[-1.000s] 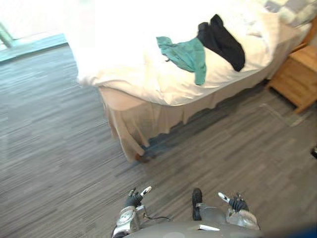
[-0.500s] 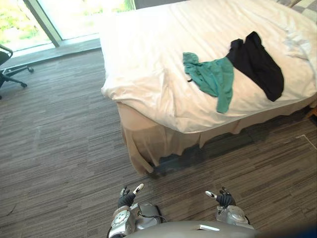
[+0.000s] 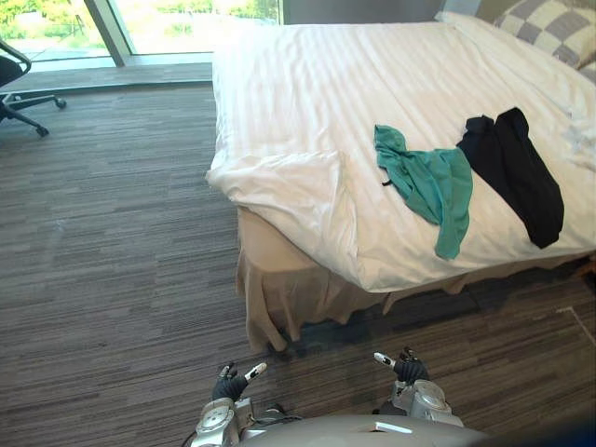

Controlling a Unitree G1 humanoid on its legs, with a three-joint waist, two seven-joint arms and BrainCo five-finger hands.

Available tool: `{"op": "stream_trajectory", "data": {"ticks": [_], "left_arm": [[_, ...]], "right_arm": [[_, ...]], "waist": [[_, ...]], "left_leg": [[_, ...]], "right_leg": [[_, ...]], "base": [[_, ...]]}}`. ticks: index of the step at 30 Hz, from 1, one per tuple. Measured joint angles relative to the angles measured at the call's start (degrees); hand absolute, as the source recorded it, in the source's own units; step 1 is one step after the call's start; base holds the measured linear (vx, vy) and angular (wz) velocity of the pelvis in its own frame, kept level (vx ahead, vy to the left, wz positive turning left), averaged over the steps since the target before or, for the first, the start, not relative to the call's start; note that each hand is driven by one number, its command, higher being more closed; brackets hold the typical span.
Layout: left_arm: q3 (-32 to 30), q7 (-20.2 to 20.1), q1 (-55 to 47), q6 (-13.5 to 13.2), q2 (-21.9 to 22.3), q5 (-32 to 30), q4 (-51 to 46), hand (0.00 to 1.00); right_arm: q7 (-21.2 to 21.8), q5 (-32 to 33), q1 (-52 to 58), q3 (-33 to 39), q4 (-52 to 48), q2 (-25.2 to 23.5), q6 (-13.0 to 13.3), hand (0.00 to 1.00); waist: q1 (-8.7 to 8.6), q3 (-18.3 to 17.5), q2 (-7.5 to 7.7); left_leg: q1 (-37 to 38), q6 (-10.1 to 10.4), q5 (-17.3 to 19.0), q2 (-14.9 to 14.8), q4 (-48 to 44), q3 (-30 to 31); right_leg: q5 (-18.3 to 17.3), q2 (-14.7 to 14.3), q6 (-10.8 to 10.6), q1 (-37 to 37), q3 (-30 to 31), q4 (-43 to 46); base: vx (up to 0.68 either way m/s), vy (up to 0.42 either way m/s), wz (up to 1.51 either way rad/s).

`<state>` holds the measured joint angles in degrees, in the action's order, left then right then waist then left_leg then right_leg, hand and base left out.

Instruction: Tidy the bed and pick cloth on bed and put in laundry

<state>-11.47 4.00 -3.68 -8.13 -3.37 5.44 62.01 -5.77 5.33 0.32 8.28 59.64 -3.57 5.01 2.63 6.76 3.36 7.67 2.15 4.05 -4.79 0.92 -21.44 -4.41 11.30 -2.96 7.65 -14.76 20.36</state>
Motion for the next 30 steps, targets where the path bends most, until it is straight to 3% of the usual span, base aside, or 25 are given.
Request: {"op": "stream_trajectory", "data": {"ticks": [1, 4, 6, 12, 14, 17, 21, 27, 30], "left_arm": [[-0.4, 0.1, 0.4, 0.2, -0.1, 0.0, 0.4, 0.0], [-2.5, 0.0, 0.2, 0.2, 2.2, 0.1, 0.6, 0.0], [-4.5, 0.0, 0.1, 0.1, 3.2, 0.2, 0.5, 0.0], [-13.5, 0.1, -1.2, 0.0, 2.5, 9.9, -0.1, 0.0], [-18.3, 0.4, -1.2, 0.0, 0.8, 14.1, -0.3, 0.0], [-28.1, 1.5, -0.2, -0.4, -5.5, 23.5, -4.6, 0.0], [-39.7, 4.7, 4.3, -4.2, -15.6, 30.7, -10.2, 0.0], [-40.3, 10.0, 7.2, -7.3, -20.9, 31.0, -22.0, 0.0], [-35.3, 14.1, 6.7, -8.6, -21.0, 26.9, -36.1, 0.0]], "right_arm": [[0.0, 0.0, 0.0, 0.1, 0.8, 0.3, 0.0, 0.0], [-0.2, 0.1, -0.5, 0.0, 1.5, 1.4, 0.2, 0.0], [-0.3, 0.1, -0.1, 0.1, 1.4, 2.0, 0.2, 0.0], [-0.7, 0.1, 2.5, 0.2, 1.4, 2.5, 0.4, 0.0], [-0.8, 0.1, 3.6, 0.7, 0.8, 2.5, 0.5, 0.0], [-0.7, 0.0, 5.8, 1.5, -0.1, 3.3, 1.0, 0.0], [-0.8, 0.2, 9.0, 3.6, -1.8, 4.2, 1.3, 0.0], [-0.8, 0.2, 11.0, 4.5, -3.8, 4.6, 1.6, 0.0], [-0.6, 0.4, 11.7, 4.2, -4.2, 4.7, 1.7, 0.0]], "waist": [[-0.06, -0.4, 0.31], [-0.11, -0.7, -2.71], [-0.15, -0.9, -3.54], [0.11, -2.5, -1.68], [0.13, -2.7, -1.31], [0.32, -2.9, -1.84], [0.72, -3.2, -3.12], [1.51, -4.1, -4.31], [1.84, -4.6, -4.09]], "left_leg": [[0.4, 0.8, 0.2, 0.4, 0.6, 0.1], [0.5, 2.3, -0.7, -1.0, 2.8, -1.6], [2.0, 2.9, -1.1, -1.8, 4.0, -1.8], [4.3, 3.8, -0.7, -2.5, 4.6, -1.6], [4.4, 3.8, -0.7, -2.4, 4.6, -1.7], [5.2, 3.7, -0.7, -1.9, 4.6, -1.6], [4.8, 3.7, -0.6, -2.0, 4.6, -0.2], [4.2, 3.7, -0.6, -2.1, 4.6, 1.7], [4.0, 3.6, -0.6, -1.8, 4.6, 2.7]], "right_leg": [[-0.9, -0.3, -0.1, -1.3, 0.1, -2.3], [0.9, -3.3, -0.4, -3.8, 0.7, -11.5], [1.8, -4.8, -0.3, -6.0, 0.5, -14.4], [2.8, -5.9, -0.7, -11.4, -1.7, -20.0], [3.2, -5.6, -1.0, -12.3, -1.7, -21.0], [3.3, -5.1, -1.2, -13.4, -1.9, -21.5], [3.3, -5.1, -1.1, -14.2, -3.6, -21.8], [3.2, -5.1, -1.1, -14.6, -5.1, -21.8], [3.2, -5.1, -1.0, -14.9, -5.5, -21.8]], "base": [[0.15, -0.129, -0.24], [0.11, -0.097, -0.33], [0.08, -0.082, -0.12], [0.06, -0.05, 0.13], [0.0, 0.007, 0.03], [-0.01, 0.009, 0.08], [-0.05, -0.027, 0.14], [-0.04, -0.024, 0.17], [-0.04, -0.019, 0.15]]}}
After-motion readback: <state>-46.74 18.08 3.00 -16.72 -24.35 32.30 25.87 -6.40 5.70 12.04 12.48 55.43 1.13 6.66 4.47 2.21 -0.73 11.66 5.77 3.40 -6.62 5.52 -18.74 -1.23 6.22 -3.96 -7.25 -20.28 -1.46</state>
